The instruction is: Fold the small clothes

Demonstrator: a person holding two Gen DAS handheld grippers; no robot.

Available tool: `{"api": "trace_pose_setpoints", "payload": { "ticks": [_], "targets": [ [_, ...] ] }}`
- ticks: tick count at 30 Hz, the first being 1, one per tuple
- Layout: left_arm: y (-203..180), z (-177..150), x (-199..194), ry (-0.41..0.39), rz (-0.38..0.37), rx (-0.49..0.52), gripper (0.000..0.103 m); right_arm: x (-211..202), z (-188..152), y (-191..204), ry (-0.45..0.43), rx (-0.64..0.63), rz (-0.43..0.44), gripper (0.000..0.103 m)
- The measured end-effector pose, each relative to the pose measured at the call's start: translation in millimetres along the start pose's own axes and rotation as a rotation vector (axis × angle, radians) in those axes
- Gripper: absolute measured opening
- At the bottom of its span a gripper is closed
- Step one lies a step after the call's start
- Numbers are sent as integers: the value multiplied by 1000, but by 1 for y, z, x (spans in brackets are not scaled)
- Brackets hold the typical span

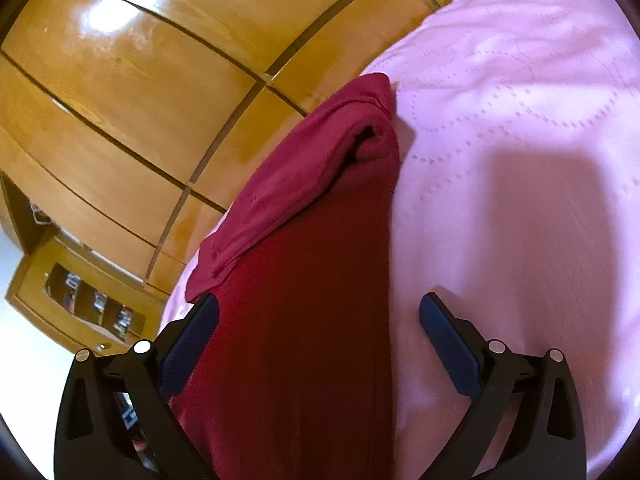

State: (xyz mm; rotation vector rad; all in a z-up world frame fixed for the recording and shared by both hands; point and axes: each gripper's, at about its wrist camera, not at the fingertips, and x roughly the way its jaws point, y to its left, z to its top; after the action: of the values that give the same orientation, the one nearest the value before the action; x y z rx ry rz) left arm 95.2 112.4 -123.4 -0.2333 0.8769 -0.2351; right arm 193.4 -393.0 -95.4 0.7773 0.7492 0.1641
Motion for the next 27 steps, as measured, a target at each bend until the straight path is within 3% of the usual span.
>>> {"api": "trace_pose_setpoints", "payload": {
  "ticks": [2, 5, 7, 9, 16, 21, 27],
  "targets": [
    [6, -6, -6, -2, -40, -22, 100, -10, -4, -2, -10, 38, 35, 99],
    [6, -18, -14, 2, -82, -13, 95, -18, -10, -5, 6, 100, 70, 82],
    [4, -22, -14, 15, -76, 13, 82, -20, -18, -7, 42, 123, 60, 67],
    [0, -23, -15, 30, -61, 44, 72, -24, -29, -11, 68, 134, 55, 63],
    [17, -21, -19, 89, -163, -15, 56, -43, -51, -15, 150, 83, 70, 63],
    [20, -28, -23, 144, -217, 23, 54, -55, -70, -24, 198, 67, 130, 63],
    [16, -37, -27, 195, -224, 73, 54, -59, -85, -28, 262, 72, 165, 63]
  ]
}}
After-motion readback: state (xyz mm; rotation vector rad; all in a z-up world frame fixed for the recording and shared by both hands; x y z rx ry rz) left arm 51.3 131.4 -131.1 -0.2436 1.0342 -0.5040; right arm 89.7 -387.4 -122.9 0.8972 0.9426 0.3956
